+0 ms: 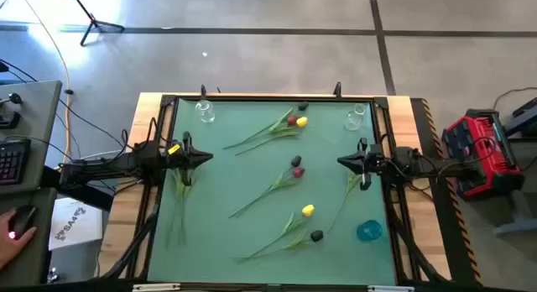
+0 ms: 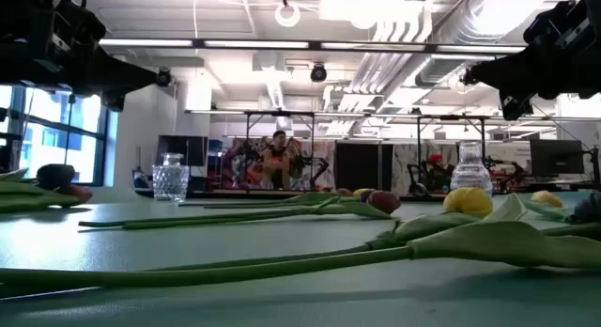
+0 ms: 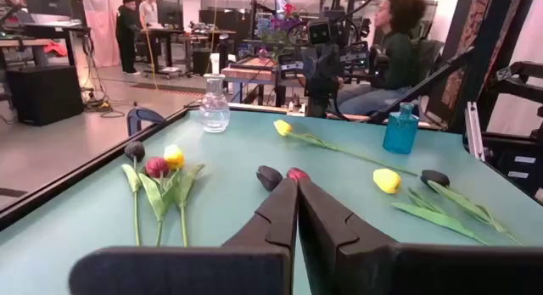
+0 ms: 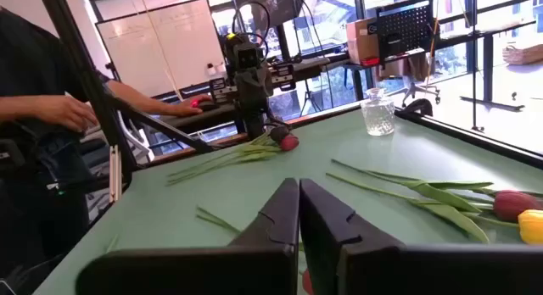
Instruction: Sort flowers into vase by color
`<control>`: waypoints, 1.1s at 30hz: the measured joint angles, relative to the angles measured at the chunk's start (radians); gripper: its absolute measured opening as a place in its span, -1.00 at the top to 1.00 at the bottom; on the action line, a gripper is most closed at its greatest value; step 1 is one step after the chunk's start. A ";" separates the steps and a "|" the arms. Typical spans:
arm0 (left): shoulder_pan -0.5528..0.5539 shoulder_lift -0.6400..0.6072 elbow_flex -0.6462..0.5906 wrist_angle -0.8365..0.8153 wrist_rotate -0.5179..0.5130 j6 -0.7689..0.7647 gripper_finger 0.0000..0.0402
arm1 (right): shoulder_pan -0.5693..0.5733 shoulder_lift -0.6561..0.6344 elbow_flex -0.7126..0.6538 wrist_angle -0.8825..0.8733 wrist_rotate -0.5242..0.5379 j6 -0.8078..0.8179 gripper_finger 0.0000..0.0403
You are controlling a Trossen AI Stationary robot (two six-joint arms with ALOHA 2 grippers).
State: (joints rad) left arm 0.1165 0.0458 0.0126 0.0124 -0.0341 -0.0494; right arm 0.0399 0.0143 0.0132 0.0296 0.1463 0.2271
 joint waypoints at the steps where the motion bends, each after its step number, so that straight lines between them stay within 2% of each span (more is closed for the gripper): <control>1: 0.000 0.000 0.000 0.000 0.000 0.000 1.00 | 0.000 0.000 0.000 0.000 0.000 0.000 1.00; 33: 0.000 0.022 0.001 0.000 0.000 0.000 1.00 | 0.000 0.000 0.000 0.000 0.000 0.000 1.00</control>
State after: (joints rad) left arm 0.1165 0.0673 0.0132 0.0119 -0.0341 -0.0494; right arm 0.0401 0.0147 0.0130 0.0294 0.1463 0.2270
